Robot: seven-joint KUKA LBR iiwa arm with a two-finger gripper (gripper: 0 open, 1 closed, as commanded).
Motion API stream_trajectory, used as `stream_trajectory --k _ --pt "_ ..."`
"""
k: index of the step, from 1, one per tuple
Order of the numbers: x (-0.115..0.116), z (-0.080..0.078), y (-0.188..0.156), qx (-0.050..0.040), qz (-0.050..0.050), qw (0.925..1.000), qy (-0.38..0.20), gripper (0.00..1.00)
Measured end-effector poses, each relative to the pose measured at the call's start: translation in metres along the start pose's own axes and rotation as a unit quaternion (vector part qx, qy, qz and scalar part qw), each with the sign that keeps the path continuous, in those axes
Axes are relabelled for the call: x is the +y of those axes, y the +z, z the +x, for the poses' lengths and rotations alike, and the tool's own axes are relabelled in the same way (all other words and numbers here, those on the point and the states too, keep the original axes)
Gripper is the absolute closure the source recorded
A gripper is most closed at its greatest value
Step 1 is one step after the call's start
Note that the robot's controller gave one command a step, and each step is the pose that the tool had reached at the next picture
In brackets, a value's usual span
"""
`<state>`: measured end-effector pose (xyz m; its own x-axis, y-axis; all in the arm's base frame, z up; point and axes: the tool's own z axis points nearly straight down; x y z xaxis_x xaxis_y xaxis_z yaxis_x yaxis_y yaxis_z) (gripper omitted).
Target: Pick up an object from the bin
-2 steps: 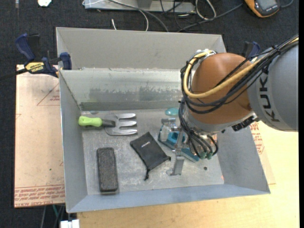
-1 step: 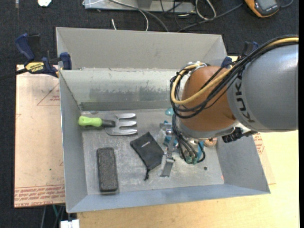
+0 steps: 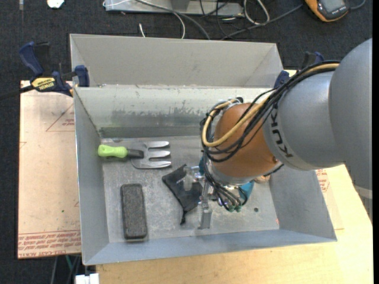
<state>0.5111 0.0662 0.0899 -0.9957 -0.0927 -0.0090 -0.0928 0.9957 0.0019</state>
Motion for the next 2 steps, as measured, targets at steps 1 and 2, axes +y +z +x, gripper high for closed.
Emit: stream_trajectory --k 1,2 --pt "0.0103 0.0102 0.0170 0.0019 0.000 0.9903 0.139 0.00" --pt "0.0086 0.0083 0.0166 0.0024 0.000 0.9917 0.128 0.00"
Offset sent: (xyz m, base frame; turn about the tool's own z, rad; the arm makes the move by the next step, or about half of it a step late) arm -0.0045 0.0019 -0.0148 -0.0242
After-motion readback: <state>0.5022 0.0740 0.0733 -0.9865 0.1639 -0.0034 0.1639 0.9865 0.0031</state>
